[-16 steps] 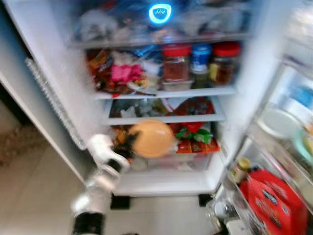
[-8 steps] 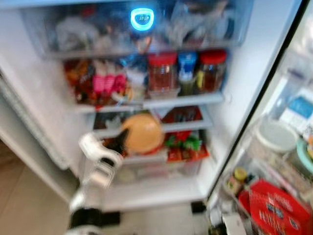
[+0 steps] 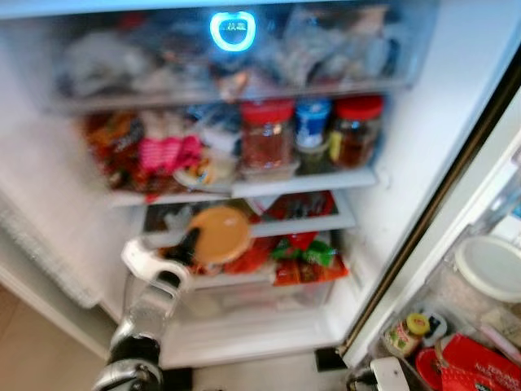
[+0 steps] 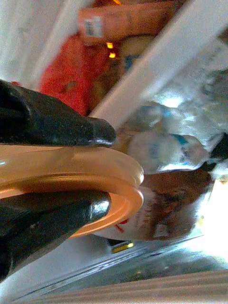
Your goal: Restocking fridge
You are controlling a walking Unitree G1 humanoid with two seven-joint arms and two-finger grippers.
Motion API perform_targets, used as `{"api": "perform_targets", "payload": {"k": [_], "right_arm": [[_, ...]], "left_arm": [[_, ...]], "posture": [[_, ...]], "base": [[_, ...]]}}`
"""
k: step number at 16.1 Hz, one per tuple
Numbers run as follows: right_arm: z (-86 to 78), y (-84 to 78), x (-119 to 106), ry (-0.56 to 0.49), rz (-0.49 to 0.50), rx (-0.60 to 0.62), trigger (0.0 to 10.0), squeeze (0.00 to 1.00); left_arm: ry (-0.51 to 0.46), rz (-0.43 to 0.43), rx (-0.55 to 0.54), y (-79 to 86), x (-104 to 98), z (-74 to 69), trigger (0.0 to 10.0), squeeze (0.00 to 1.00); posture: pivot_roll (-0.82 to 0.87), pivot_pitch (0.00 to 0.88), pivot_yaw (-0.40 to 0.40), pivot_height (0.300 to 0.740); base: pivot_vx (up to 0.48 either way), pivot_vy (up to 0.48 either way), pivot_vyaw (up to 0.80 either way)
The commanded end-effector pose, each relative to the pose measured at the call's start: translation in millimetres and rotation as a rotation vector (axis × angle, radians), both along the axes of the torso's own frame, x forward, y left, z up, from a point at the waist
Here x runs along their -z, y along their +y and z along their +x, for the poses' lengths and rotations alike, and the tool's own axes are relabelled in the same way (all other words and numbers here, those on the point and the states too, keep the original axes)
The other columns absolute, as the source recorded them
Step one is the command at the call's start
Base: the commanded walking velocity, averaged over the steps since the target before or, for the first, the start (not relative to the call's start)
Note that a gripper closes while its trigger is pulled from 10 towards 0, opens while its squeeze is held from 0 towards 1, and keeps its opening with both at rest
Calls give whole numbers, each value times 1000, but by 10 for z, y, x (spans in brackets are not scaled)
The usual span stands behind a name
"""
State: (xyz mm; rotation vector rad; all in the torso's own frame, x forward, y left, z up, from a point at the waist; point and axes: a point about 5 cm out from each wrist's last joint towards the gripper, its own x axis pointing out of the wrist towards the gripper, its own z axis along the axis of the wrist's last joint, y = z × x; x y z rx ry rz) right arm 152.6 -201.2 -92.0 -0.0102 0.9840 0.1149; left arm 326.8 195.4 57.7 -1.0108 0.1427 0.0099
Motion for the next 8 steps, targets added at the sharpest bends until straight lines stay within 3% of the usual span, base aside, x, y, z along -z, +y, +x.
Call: {"api": "perform_targets", "payload": {"k": [1,8], "right_arm": [[-217,-40,84,89,-36,-17,10000,0],[-237,-80,83,95,-41,-10,10000,0]], "left_arm": [[3,-20,21,-131,-25,72,10000,0],[28,-7,-28,-80,-11,136,10000,0]], "posture": [[-131,0,22,653],[-152,2,13,653]], "base": [[266,0,0],[258,0,0]]}}
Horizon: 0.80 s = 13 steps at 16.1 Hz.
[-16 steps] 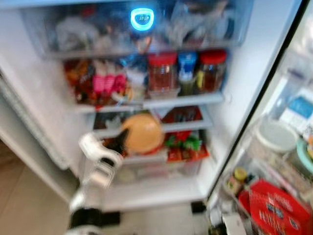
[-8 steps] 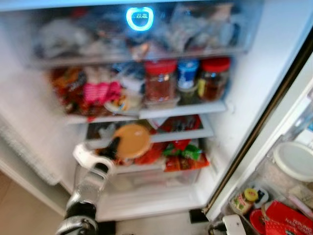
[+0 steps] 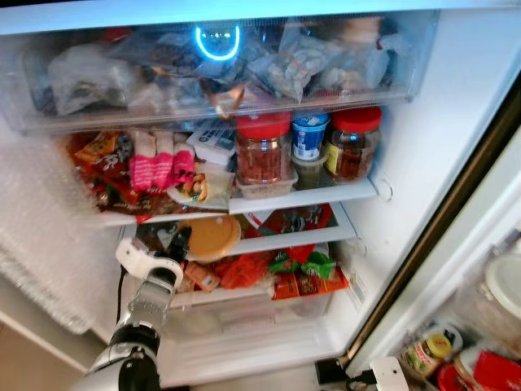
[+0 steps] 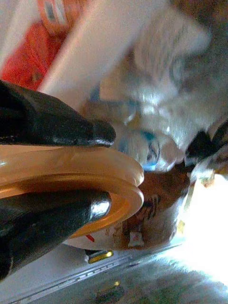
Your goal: Restocking fridge
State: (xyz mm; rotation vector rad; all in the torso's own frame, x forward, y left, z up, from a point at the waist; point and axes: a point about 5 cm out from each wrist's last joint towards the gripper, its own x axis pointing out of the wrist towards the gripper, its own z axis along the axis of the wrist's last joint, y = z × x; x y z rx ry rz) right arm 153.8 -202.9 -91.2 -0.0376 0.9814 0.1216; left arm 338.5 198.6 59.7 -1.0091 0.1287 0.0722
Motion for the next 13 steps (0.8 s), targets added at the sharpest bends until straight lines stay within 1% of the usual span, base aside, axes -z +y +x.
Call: {"api": "perform_targets", "payload": {"k": [1,4,7,10,13], "right_arm": [[-251,-67,91,99,-21,9,10000,0],[-264,-80,92,102,-25,7,10000,0],[-286,-91,96,102,-26,7,10000,0],[-322,-105,103,106,-25,11,10000,0],[-364,-125,109,106,-29,15,10000,0]], "left_arm": [[18,-15,17,-105,13,27,10000,0],[44,-12,9,-131,28,45,10000,0],[93,-3,0,-153,87,29,10000,0],[110,-20,-6,-201,95,40,10000,0],[107,-35,-17,-223,58,76,10000,0]], "posture": [[-155,4,12,653],[-162,13,6,653],[-184,37,3,653],[-205,59,2,653],[-227,80,-4,653]], "base": [[247,0,0],[0,0,0],[0,0,0],[0,0,0],[0,0,0]]}}
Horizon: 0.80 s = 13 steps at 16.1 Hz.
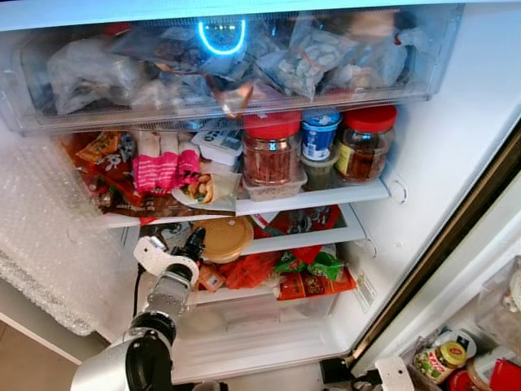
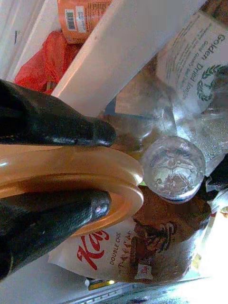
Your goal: Restocking fridge
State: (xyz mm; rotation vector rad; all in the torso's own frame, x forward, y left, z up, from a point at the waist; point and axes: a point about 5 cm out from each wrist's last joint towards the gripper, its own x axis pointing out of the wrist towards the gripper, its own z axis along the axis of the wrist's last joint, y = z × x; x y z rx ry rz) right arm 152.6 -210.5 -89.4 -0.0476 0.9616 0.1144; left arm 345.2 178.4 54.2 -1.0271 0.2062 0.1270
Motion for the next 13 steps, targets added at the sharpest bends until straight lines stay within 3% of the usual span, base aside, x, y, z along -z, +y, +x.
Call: {"api": "perform_targets", "payload": {"k": [1,3,13], "right_arm": [[-370,-58,128,125,-20,14,10000,0],[-401,-74,131,123,-27,16,10000,0],[-562,-34,164,123,-6,-5,10000,0]], "left_arm": [[9,1,-6,-32,-23,27,10000,0],[-5,45,4,-53,-68,59,10000,0],[-5,107,-53,51,-170,120,10000,0]], "posture": [[-239,94,-8,653],[-252,112,-18,653],[-303,210,-34,653]], "base": [[0,0,0],[0,0,0],[0,0,0]]}}
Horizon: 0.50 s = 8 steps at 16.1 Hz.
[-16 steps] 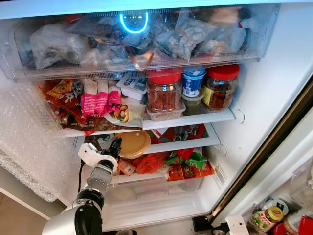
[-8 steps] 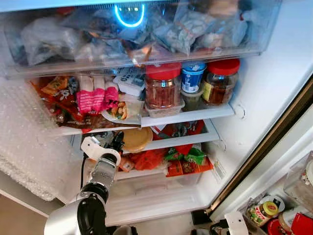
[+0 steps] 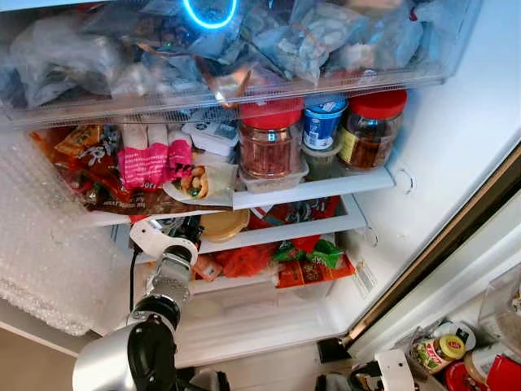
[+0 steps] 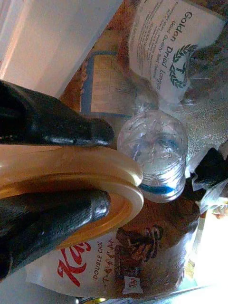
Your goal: Restocking fridge
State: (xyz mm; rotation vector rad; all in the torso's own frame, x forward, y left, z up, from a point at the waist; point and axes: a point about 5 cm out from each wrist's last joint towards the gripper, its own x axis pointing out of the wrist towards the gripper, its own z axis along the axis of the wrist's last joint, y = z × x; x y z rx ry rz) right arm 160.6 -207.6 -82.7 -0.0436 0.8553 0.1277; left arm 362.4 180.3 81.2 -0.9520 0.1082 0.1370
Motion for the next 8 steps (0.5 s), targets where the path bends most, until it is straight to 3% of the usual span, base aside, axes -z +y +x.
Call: {"api": "perform_targets", "payload": {"k": [1,5,6,8], "right_arm": [[-647,-61,230,225,-21,2,10000,0],[-687,-83,232,226,-24,8,10000,0],[-698,-84,235,229,-25,7,10000,0],[-697,-78,236,228,-23,11,10000,0]], "left_arm": [[66,20,-16,37,82,-40,10000,0],[55,19,-23,15,31,-4,10000,0],[54,22,-25,18,30,-5,10000,1000],[43,13,-29,28,20,-2,10000,1000]], "posture": [[-317,220,-38,653],[-334,231,-47,653],[-327,228,-45,653],[-320,220,-43,653]], "base": [[0,0,0],[0,0,0],[0,0,0],[0,0,0]]}}
